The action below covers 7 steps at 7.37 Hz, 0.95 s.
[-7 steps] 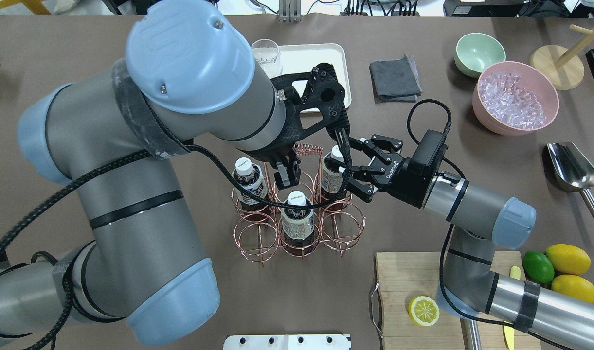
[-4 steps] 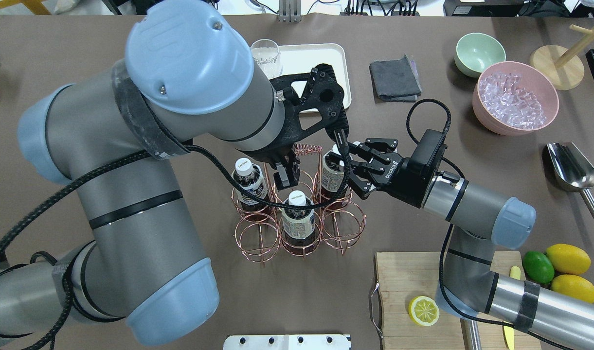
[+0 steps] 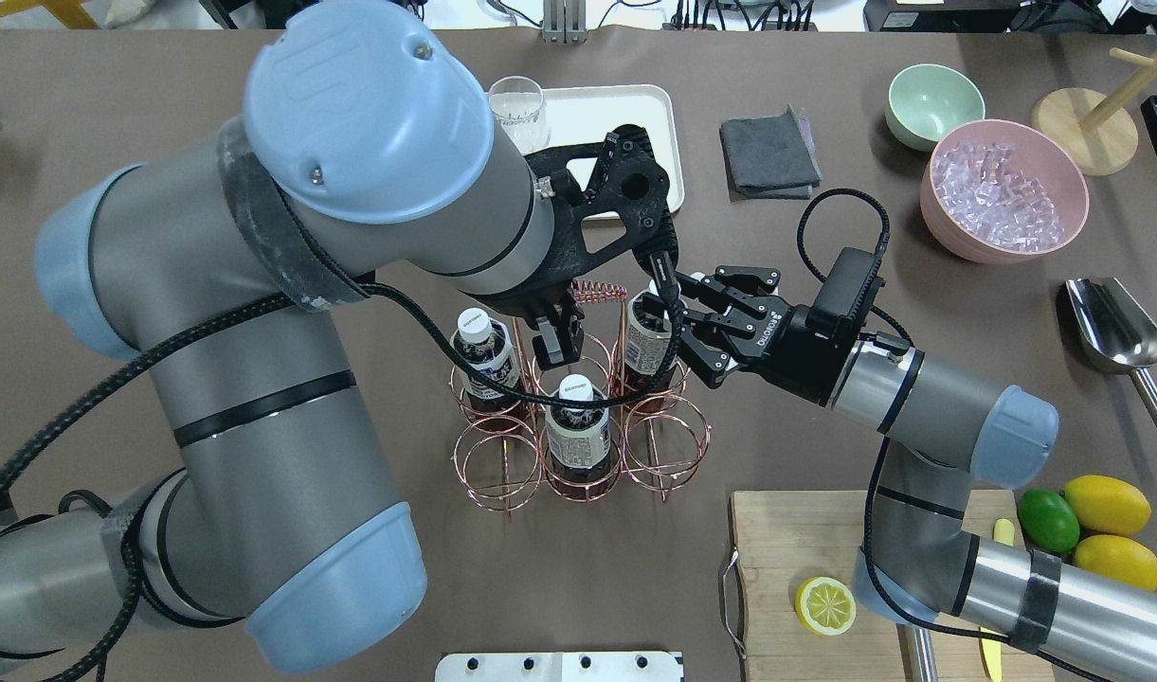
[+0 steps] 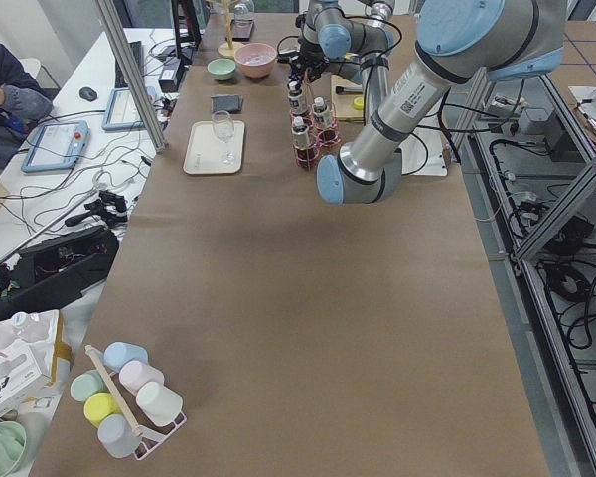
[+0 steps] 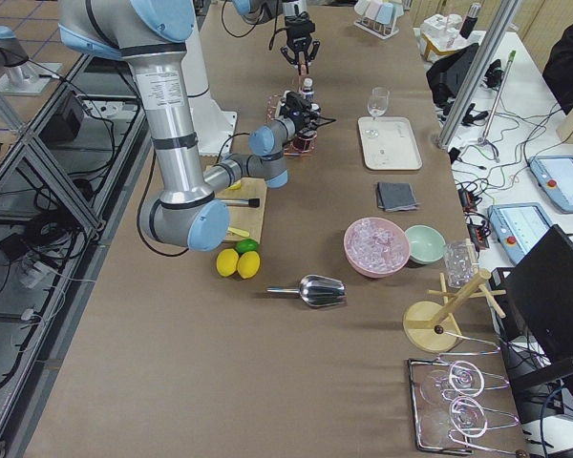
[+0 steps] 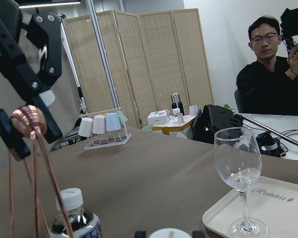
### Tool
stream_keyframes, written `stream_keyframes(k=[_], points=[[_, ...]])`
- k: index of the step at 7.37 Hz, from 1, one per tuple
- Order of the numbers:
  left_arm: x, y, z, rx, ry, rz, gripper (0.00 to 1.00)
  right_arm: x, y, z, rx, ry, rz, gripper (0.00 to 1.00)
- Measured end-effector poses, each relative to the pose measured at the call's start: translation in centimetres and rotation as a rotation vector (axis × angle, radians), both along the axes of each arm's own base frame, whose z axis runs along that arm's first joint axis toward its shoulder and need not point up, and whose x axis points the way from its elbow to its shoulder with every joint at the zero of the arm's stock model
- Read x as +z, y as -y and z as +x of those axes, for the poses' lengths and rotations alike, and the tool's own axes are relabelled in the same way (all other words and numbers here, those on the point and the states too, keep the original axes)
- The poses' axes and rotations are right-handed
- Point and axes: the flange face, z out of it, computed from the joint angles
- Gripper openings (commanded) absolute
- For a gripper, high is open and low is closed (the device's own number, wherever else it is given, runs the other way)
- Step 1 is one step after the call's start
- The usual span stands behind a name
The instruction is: Take tea from basket to plate
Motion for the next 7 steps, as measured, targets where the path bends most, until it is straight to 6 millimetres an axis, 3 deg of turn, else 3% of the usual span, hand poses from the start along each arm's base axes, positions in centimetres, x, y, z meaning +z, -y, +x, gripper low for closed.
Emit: stream_keyframes(k=[7], points=[[0.1, 0.0, 0.1, 0.001, 0.003, -0.001, 0.0, -3.3, -2.3, 5.2, -0.012, 0.061, 0.013, 0.0]])
